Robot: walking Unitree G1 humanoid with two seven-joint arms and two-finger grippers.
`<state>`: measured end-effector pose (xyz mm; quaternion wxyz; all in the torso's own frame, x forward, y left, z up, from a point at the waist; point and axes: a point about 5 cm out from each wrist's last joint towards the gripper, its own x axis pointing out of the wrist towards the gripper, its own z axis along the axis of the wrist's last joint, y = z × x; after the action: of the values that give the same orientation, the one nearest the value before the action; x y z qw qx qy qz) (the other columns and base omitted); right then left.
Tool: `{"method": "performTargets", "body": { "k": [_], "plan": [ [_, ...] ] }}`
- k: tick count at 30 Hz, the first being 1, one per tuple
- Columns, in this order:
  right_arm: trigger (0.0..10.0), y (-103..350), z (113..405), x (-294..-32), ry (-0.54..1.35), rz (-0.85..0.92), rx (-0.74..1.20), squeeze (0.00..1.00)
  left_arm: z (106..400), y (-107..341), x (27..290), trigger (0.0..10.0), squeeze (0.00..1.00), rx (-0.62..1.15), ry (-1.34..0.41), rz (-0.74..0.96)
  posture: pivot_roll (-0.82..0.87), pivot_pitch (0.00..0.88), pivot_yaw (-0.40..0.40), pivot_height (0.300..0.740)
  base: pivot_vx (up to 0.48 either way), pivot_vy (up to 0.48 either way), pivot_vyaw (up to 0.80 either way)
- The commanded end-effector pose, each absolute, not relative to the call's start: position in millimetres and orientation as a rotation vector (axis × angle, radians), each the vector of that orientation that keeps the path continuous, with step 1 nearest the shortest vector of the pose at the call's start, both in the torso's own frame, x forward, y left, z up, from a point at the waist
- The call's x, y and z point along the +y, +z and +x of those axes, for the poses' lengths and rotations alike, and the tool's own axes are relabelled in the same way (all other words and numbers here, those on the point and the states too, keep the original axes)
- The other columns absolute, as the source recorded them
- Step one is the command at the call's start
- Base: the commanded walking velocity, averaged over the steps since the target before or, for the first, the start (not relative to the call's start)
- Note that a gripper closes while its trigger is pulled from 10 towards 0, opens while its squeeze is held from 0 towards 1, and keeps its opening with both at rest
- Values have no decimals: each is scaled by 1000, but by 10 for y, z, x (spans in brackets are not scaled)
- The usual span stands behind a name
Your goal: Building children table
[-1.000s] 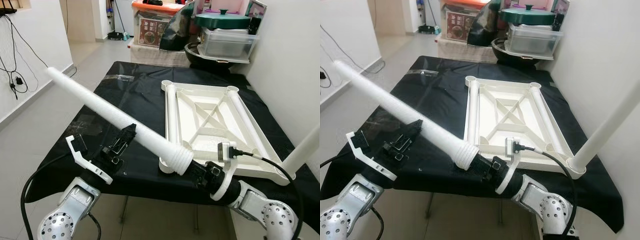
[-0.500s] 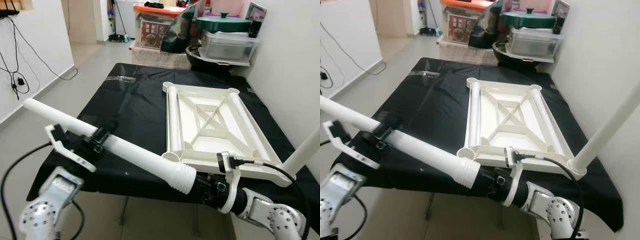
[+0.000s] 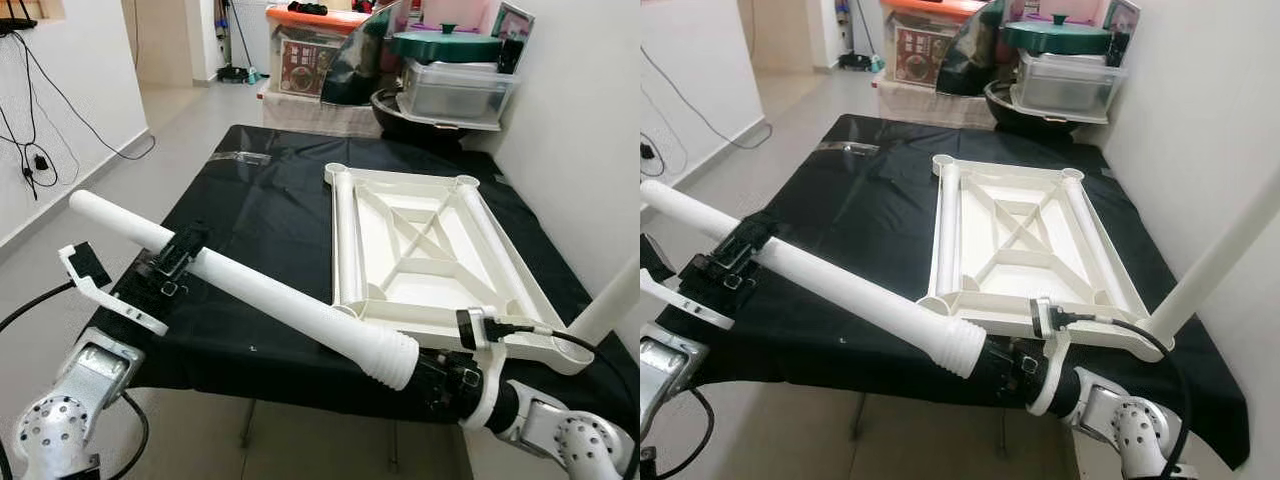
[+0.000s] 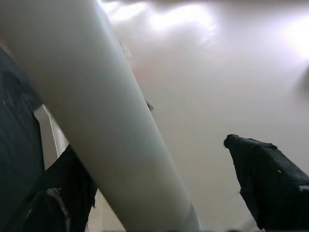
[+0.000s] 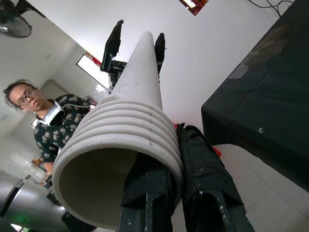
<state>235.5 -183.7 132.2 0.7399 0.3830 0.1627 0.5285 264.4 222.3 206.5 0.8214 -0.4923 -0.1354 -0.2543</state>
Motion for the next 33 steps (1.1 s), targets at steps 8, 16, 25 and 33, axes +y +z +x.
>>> {"method": "performTargets", "body": {
  "k": [8,16,25,33],
  "plan": [
    [0,1194,2310,-1850,1155,747,456,0,2629,2183,2095,10000,0,-290,-691,-1078,55,0,-65,740,0,0,0],
    [0,1170,2320,-1761,1224,712,480,0,2559,2197,1815,10000,0,-208,-896,-1107,51,0,-62,740,0,0,0],
    [0,1137,2340,-1773,1235,698,488,0,2564,2170,1792,0,0,-201,-911,-1118,57,0,-72,740,0,0,0],
    [0,1110,2321,-1771,1247,685,494,0,2538,2247,1917,0,0,-270,-935,-1105,57,0,-74,740,0,0,0]
  ]
}}
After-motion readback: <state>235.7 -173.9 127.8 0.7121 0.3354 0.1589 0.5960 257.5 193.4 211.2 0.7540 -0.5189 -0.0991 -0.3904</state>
